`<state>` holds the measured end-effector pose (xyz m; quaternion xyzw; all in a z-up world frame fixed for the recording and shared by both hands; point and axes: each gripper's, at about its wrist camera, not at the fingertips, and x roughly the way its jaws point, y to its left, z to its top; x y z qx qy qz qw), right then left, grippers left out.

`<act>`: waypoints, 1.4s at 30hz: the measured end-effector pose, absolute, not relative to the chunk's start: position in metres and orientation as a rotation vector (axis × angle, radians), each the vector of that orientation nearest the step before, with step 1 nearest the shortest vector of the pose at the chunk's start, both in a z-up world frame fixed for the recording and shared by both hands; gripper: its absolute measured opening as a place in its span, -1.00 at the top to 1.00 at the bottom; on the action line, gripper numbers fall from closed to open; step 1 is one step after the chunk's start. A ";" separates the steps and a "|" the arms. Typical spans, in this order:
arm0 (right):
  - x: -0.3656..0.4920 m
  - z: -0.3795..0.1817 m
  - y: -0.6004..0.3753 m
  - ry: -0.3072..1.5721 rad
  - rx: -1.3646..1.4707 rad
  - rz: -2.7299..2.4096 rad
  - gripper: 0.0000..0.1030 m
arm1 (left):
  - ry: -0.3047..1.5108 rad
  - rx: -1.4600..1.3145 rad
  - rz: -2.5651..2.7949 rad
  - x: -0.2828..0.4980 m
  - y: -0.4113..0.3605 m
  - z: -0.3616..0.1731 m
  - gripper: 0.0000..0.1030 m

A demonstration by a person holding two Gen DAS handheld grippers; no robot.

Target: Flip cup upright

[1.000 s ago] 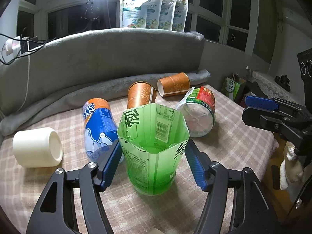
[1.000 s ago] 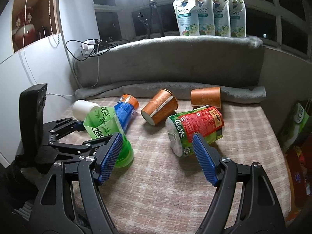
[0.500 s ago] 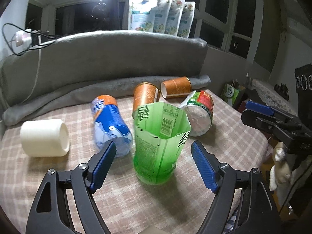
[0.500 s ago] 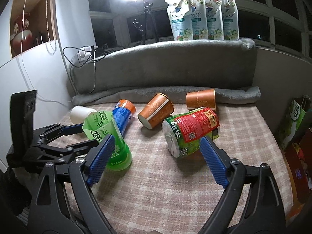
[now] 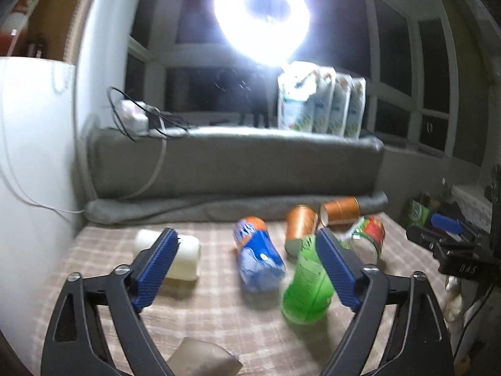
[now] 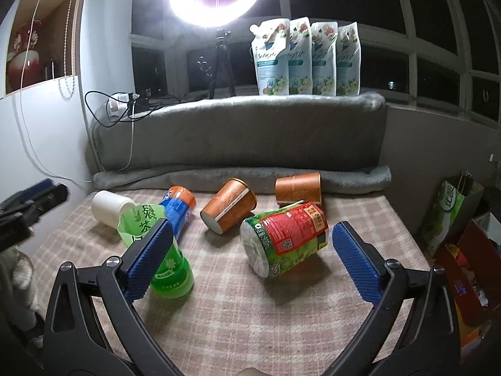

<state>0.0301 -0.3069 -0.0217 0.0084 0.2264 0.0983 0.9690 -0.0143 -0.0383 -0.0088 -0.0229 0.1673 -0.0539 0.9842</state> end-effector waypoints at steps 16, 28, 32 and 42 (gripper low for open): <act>0.028 -0.021 -0.300 0.422 -0.010 0.147 -1.00 | 0.303 -0.078 -0.067 -0.025 -0.034 -0.005 -0.99; 0.028 -0.019 -0.301 0.418 -0.015 0.145 -1.00 | 0.318 -0.096 -0.072 -0.025 -0.032 -0.007 -0.99; 0.027 -0.019 -0.301 0.417 -0.014 0.142 -1.00 | 0.316 -0.096 -0.074 -0.025 -0.033 -0.007 -0.99; 0.028 -0.018 -0.298 0.419 -0.024 0.149 -1.00 | 0.320 -0.106 -0.071 -0.025 -0.031 -0.007 -0.99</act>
